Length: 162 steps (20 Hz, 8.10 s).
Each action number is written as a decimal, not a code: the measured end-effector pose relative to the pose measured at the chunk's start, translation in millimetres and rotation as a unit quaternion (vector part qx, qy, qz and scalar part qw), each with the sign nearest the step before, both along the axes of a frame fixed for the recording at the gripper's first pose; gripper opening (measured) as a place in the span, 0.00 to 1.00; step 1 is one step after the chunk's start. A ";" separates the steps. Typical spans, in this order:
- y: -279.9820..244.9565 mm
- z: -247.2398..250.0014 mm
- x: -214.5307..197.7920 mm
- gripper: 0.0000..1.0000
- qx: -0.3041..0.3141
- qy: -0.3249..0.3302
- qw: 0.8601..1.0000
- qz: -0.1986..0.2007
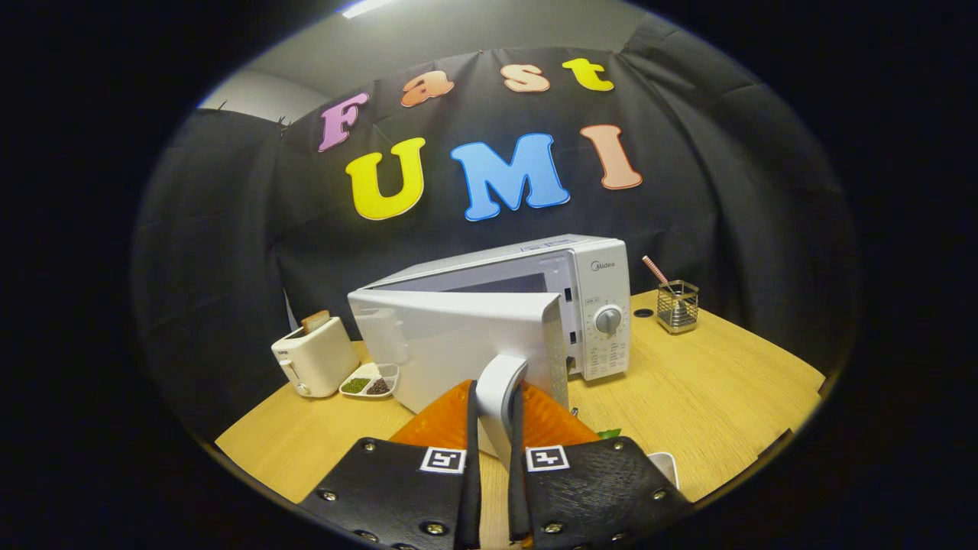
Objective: Open the microwave, put the food inside, and close the microwave door.
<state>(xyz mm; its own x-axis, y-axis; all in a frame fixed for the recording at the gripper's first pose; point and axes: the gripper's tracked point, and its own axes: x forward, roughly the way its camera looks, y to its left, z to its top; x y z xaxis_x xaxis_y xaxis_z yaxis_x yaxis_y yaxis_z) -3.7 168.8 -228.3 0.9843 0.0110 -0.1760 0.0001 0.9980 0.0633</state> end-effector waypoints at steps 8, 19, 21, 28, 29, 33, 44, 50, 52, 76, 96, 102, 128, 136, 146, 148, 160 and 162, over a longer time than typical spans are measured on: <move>54.5 -12.7 -35.7 0.15 0.010 0.008 0.998 0.061; 116.0 -30.8 -70.2 0.19 -0.024 0.019 0.992 0.121; 124.6 -32.5 -73.0 0.19 -0.035 0.017 0.992 0.123; 147.7 -38.9 -79.8 0.20 -0.048 0.016 0.991 0.122; 148.2 -38.7 -79.3 0.20 -0.049 0.017 0.991 0.119; 155.7 -40.1 -85.0 0.20 -0.044 0.023 0.992 0.112; 215.6 -52.0 -96.7 0.22 -0.043 0.024 0.988 0.149; 260.9 -58.9 -97.1 0.22 -0.043 0.019 0.983 0.175; 276.8 -59.9 -96.7 0.22 -0.046 0.018 0.980 0.192; 12.0 36.2 -120.3 0.73 -0.143 -0.102 0.984 0.020; -90.1 -68.8 -74.2 0.63 -0.171 -0.015 0.979 -0.114; -105.4 -60.5 -73.8 0.30 -0.172 -0.027 0.978 -0.118; -18.4 5.6 89.0 0.24 0.344 -0.042 0.938 -0.014; -8.8 -11.6 149.3 0.24 0.508 -0.068 0.857 -0.058; -2.3 -57.4 243.0 0.24 0.587 -0.053 0.802 -0.094; -3.4 -65.0 257.5 0.24 0.597 -0.051 0.795 -0.098; -16.4 -66.6 282.4 0.46 0.555 -0.065 0.820 -0.123; -21.4 -60.2 279.4 0.57 0.534 -0.069 0.833 -0.127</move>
